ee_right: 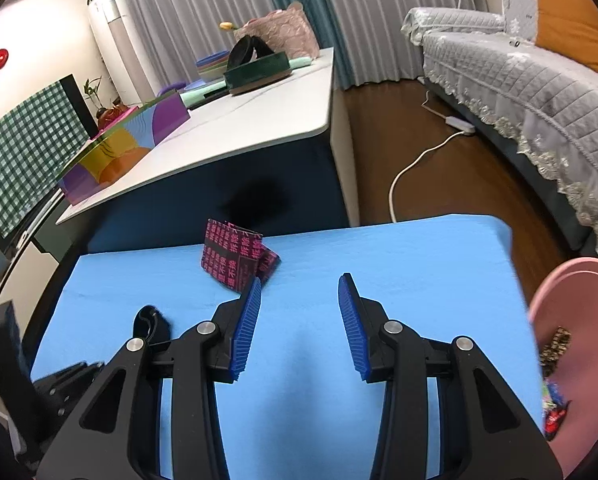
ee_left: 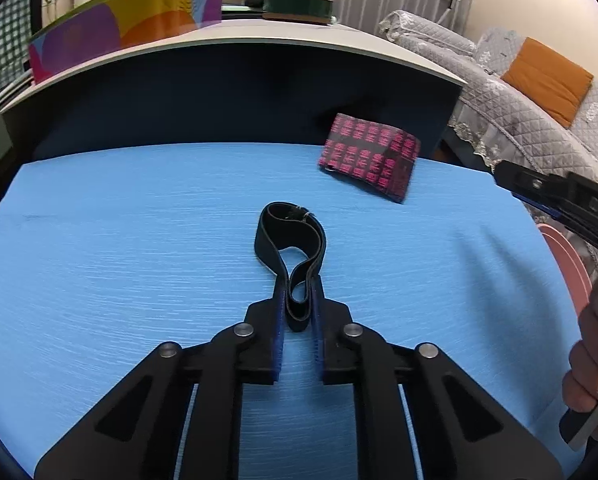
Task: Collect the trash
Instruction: 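Grasp the black elastic band with the left tool while the right tool grasps the pink printed packet, then carry the elastic band with the left tool while the right tool carries the packet to the bin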
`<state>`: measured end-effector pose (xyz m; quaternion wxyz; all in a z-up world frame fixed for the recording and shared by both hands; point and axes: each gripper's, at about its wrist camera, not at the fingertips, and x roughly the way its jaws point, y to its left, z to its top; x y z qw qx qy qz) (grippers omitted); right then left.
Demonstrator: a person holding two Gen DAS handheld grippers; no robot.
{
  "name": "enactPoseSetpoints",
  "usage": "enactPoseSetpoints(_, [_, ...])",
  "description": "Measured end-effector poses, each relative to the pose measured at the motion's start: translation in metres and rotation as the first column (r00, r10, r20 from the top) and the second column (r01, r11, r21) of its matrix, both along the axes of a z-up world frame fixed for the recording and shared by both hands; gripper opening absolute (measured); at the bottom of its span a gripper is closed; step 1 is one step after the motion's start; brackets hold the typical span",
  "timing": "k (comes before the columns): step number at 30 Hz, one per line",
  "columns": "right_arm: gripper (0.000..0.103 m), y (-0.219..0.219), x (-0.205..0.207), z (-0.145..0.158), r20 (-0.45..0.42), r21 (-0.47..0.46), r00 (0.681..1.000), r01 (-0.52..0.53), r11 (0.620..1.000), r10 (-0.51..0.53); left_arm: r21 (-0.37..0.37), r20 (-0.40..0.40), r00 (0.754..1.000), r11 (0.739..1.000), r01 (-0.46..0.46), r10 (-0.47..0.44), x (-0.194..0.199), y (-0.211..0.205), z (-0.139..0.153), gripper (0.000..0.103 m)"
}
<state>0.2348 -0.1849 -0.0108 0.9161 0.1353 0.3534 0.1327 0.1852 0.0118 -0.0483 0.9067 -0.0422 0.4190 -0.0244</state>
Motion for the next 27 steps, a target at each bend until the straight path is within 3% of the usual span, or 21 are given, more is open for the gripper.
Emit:
enactPoseSetpoints(5, [0.043, 0.014, 0.032, -0.013, -0.034, 0.035, 0.999, -0.028, 0.999, 0.029, -0.027, -0.004, 0.998, 0.998, -0.058, 0.058, 0.003, 0.016, -0.001, 0.011])
enactPoseSetpoints(14, [0.042, 0.037, 0.067, -0.024, -0.051, 0.089, 0.994, -0.090, 0.992, 0.095, -0.042, -0.003, 0.998, 0.998, -0.055, 0.055, 0.000, 0.018, -0.003, 0.011])
enactPoseSetpoints(16, [0.036, 0.040, 0.069, -0.025, -0.049, 0.100, 0.992, -0.109, 0.989, 0.114, -0.046, -0.003, 0.998, 0.997, -0.056, 0.056, -0.002, 0.020, -0.003, 0.011])
enactPoseSetpoints(17, [0.026, 0.042, 0.069, -0.024, -0.044, 0.104, 0.990, -0.126, 0.987, 0.131, -0.049, -0.003, 0.998, 0.997, -0.056, 0.056, -0.002, 0.020, -0.003, 0.011])
enactPoseSetpoints(21, [0.013, 0.045, 0.061, -0.020, -0.019, 0.110, 0.989, -0.143, 0.984, 0.146, -0.048, -0.003, 0.998, 0.997, -0.064, 0.064, -0.001, 0.022, -0.002, 0.010])
enactPoseSetpoints(27, [0.005, 0.050, 0.036, 0.003, 0.041, 0.069, 0.984, -0.176, 0.982, 0.174, -0.053, 0.020, 0.998, 0.997, -0.063, 0.064, -0.004, 0.021, 0.008, 0.009])
